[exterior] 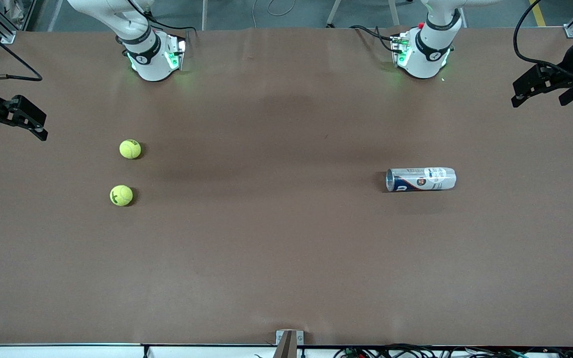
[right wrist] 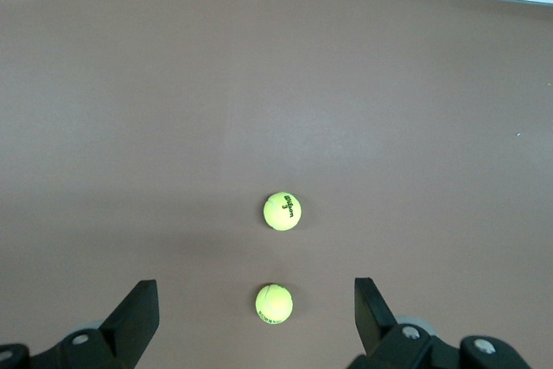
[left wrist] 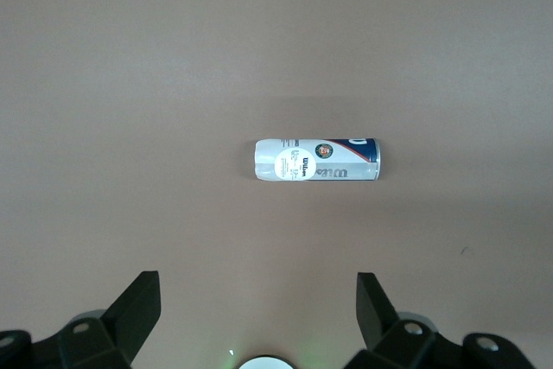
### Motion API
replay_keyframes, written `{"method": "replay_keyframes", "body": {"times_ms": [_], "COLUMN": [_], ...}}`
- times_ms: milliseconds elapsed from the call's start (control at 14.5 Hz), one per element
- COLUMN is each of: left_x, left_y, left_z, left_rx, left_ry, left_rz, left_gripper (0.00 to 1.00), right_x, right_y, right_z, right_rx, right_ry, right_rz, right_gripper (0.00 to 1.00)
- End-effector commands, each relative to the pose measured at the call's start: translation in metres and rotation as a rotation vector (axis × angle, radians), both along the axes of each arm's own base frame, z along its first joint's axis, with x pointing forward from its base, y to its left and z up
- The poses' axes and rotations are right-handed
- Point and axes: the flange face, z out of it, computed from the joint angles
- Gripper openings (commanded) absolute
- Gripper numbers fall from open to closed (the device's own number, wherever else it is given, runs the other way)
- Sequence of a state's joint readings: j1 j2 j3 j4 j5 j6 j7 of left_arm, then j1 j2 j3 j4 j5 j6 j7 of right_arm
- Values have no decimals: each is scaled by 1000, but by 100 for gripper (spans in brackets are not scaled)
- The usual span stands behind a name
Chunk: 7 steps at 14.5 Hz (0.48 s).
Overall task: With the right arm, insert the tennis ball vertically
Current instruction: 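Move the right gripper toward the balls while the left gripper approaches the can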
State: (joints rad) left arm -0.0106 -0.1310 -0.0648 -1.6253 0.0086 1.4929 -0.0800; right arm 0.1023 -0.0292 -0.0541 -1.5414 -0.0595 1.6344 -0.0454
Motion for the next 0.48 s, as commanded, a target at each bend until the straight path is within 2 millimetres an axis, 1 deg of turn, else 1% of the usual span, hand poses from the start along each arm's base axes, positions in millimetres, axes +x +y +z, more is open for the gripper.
{"method": "replay_keyframes", "body": {"times_ms": [0, 413], "left_x": [-6, -4], "left_y": [-2, -8], "left_z": [5, 3], "left_rx": [-6, -8], "left_ry": [-3, -2], "left_rz": [6, -2], "left_gripper": [100, 100], "right_x": [-9, -9], "right_y": [1, -1], "right_z": [1, -2], "right_rx": [-13, -13], "right_ry": [-5, 1], "right_rz": [-2, -5], "right_gripper": [100, 100]}}
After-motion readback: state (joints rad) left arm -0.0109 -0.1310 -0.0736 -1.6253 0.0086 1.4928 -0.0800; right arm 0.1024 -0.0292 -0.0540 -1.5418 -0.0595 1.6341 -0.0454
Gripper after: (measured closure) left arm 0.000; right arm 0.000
